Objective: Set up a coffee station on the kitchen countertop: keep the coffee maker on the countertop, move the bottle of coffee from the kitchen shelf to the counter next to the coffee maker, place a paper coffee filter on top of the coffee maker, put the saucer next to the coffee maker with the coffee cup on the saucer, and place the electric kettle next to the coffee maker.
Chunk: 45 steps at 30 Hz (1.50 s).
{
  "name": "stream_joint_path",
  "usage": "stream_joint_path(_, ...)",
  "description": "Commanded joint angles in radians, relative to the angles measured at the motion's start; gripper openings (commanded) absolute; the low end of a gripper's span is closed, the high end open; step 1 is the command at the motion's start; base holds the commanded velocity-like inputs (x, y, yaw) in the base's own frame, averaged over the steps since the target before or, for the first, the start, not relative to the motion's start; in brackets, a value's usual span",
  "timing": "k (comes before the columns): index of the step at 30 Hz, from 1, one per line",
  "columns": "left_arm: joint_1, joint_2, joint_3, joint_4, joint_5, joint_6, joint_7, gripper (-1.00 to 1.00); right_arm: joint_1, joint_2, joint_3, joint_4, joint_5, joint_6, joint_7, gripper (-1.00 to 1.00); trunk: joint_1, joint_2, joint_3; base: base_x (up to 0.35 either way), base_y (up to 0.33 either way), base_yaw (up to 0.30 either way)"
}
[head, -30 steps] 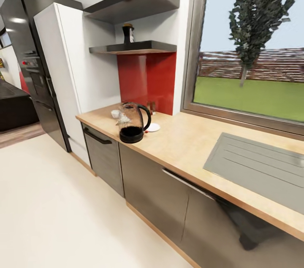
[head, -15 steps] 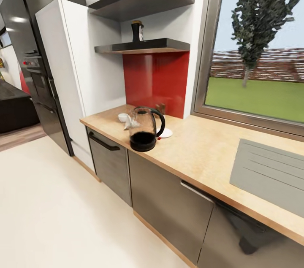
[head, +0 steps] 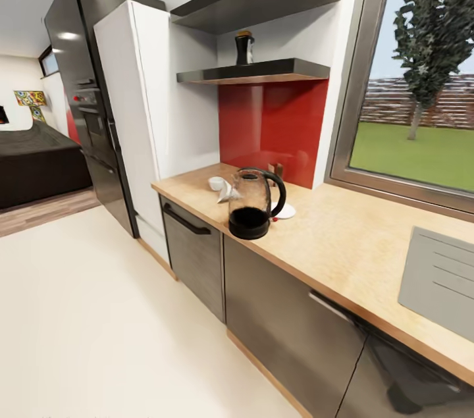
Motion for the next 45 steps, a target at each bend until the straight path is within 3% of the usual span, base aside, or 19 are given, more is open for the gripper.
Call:
stream_joint_path(1,0.001,0.000,0.001,-0.001,0.000,-0.001,0.000,1.00,-0.001,-0.001,0.000,-0.001,0.008,-0.003,0.000,1.00,0.000,0.000,-0.001,0.011,0.025,0.205)
stream_joint_path(18,0.001,0.000,0.002,-0.001,0.000,-0.001,0.000,1.00,-0.002,-0.040,0.001,-0.016,0.008,-0.004,0.000,1.00,0.000,0.000,-0.001,0.195,0.195,0.030)
stream_joint_path(45,0.001,0.000,0.003,-0.001,0.000,-0.001,0.000,1.00,-0.002,-0.043,-0.001,-0.016,0.008,-0.006,-0.002,1.00,0.000,0.000,-0.001,0.230,0.233,0.000)
